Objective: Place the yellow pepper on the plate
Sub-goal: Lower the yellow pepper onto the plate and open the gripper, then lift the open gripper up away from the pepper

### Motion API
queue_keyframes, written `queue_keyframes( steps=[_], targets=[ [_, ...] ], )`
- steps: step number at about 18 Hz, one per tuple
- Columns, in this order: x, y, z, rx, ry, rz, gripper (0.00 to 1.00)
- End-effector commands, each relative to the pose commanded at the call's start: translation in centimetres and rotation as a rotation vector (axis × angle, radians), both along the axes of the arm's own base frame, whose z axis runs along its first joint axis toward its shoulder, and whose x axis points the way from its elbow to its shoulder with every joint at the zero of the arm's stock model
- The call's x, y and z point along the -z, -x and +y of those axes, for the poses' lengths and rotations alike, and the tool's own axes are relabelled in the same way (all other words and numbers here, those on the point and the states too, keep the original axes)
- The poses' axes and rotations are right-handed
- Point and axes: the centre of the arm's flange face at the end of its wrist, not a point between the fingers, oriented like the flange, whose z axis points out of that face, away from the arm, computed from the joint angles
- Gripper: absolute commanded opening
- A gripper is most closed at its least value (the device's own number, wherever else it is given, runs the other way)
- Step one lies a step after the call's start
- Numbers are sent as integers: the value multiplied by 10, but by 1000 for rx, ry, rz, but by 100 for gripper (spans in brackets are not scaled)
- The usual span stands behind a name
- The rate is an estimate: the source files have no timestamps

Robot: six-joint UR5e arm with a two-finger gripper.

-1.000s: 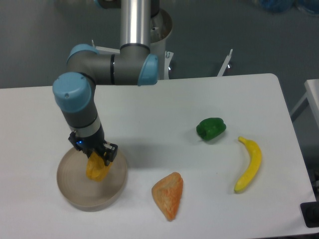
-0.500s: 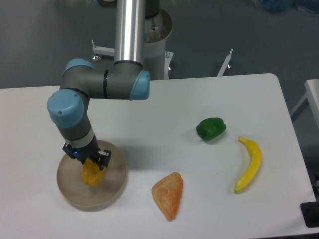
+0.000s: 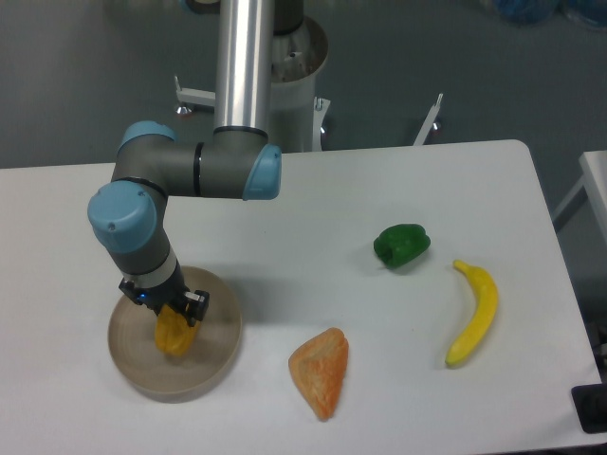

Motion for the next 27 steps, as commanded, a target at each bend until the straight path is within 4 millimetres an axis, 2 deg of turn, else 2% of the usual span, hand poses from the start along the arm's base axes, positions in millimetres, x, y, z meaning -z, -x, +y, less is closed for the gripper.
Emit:
queue_keyframes(
  steps=[5,6,7,8,9,14,18,22,23,27],
  targets=[
    [-1,0,0,17,1,1,55],
    [-2,0,-1,17,0,3,62],
    [-2,0,-1,16,1,6,75],
    [-2,0,-1,16,1,6,79],
    [-4,0,-1,16,-2,7,88],
    [-15,1,-1,16,-18,11,100],
    [-39,9,-1,16,-53,20,100],
    [-69,73,-14,56,-78,48,100],
    [-74,94,-19,89,-77,59,100],
    [-81,164,-36,261,-51,103,100]
  ],
)
